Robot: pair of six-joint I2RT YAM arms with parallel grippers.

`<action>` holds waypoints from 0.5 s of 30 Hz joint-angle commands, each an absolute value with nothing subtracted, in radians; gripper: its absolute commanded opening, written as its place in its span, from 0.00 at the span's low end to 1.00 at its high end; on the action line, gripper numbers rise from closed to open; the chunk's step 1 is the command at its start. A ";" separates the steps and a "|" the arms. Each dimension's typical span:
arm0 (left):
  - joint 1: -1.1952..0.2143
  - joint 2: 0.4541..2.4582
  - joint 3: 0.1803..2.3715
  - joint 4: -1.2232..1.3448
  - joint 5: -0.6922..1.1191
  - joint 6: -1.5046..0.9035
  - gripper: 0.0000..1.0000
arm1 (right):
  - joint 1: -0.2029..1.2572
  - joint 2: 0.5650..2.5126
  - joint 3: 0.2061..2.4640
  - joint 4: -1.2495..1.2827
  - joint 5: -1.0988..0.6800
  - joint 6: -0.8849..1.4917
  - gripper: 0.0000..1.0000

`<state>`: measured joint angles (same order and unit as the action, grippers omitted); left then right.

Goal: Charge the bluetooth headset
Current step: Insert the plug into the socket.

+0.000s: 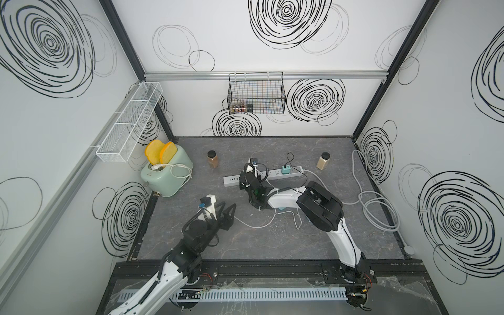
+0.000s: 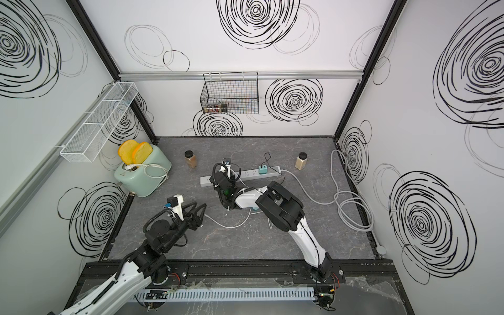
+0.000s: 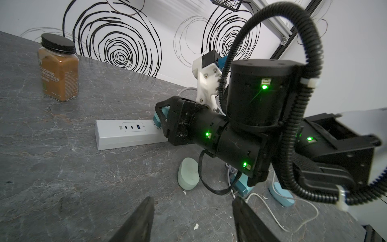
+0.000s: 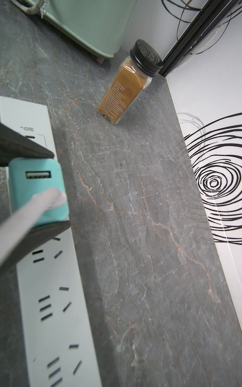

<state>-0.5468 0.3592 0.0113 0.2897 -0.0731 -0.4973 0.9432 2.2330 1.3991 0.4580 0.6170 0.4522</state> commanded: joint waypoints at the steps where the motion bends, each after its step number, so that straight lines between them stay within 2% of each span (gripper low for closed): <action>1: -0.539 0.353 0.002 0.325 -0.089 -0.507 0.63 | 0.978 2.356 1.353 0.239 0.458 0.497 0.16; 15: -0.537 0.344 0.000 0.319 -0.090 -0.506 0.63 | 1.011 2.356 1.338 0.211 0.471 0.508 0.12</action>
<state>-0.5465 0.3576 0.0113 0.2874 -0.0731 -0.4976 0.9562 2.2410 1.4052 0.4549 0.6525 0.4534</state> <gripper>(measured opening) 0.633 0.427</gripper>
